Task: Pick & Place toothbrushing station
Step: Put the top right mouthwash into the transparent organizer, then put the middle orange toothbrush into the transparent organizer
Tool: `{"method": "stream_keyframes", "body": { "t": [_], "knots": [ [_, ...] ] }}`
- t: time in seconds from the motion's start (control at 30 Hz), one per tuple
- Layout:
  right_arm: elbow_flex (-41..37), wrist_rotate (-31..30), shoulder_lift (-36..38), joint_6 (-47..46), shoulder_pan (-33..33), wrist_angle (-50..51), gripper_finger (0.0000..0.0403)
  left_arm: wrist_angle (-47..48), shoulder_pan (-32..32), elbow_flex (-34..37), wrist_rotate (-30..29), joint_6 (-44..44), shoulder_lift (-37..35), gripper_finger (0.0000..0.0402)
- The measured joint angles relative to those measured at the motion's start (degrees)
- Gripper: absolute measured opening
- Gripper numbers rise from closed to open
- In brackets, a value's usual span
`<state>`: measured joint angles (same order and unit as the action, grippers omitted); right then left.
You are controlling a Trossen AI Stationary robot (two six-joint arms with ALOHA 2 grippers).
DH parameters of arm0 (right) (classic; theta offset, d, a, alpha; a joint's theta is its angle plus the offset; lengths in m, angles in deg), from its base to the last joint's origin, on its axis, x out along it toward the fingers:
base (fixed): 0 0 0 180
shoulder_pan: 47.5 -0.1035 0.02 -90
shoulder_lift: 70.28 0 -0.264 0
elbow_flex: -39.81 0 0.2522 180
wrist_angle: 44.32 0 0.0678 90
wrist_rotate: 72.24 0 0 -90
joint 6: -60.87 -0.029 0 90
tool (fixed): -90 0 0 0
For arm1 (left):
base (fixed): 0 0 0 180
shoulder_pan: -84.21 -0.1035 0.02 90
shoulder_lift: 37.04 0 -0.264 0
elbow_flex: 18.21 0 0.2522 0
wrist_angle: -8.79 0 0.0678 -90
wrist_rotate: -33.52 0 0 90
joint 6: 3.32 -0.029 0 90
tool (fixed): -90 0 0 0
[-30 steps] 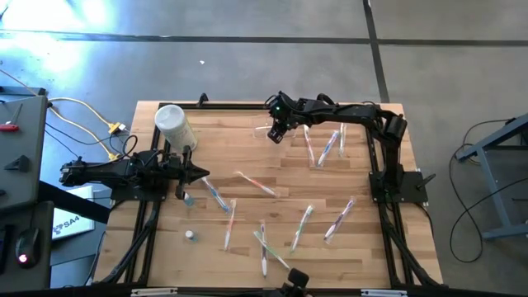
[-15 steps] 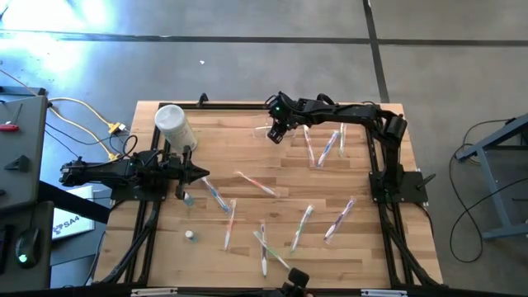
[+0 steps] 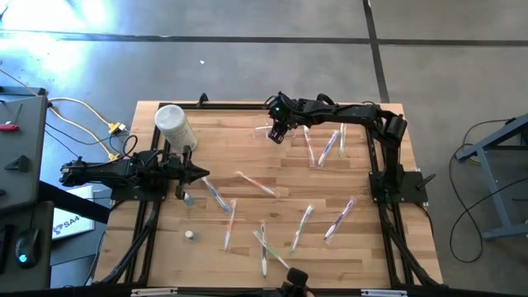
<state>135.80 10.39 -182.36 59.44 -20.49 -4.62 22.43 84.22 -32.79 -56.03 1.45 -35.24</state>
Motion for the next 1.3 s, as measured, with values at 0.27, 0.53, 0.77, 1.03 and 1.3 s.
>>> {"method": "stream_keyframes", "body": {
  "t": [0.27,0.53,0.77,1.03,1.3],
  "knots": [
    [0.00,1.07,0.00,0.33,0.00,-0.50,0.0126,0.00,0.00,-0.02,0.00,0.32,-0.02,0.0008],
    [0.00,-1.45,0.00,0.90,0.00,-0.92,0.0154,0.00,0.00,-0.02,0.00,1.51,0.00,0.0008],
    [0.00,-1.70,0.00,0.16,0.00,-1.40,0.0174,0.00,0.00,0.00,0.00,1.53,-0.02,0.0008],
    [0.00,-2.65,0.44,-0.68,-0.24,-2.60,0.0200,0.00,0.00,0.00,0.00,1.52,-0.01,0.0008],
    [-0.04,-4.38,5.53,-0.40,-1.13,-1.42,0.0217,0.00,0.00,0.00,0.00,1.53,-0.02,0.0008]
  ]
}}
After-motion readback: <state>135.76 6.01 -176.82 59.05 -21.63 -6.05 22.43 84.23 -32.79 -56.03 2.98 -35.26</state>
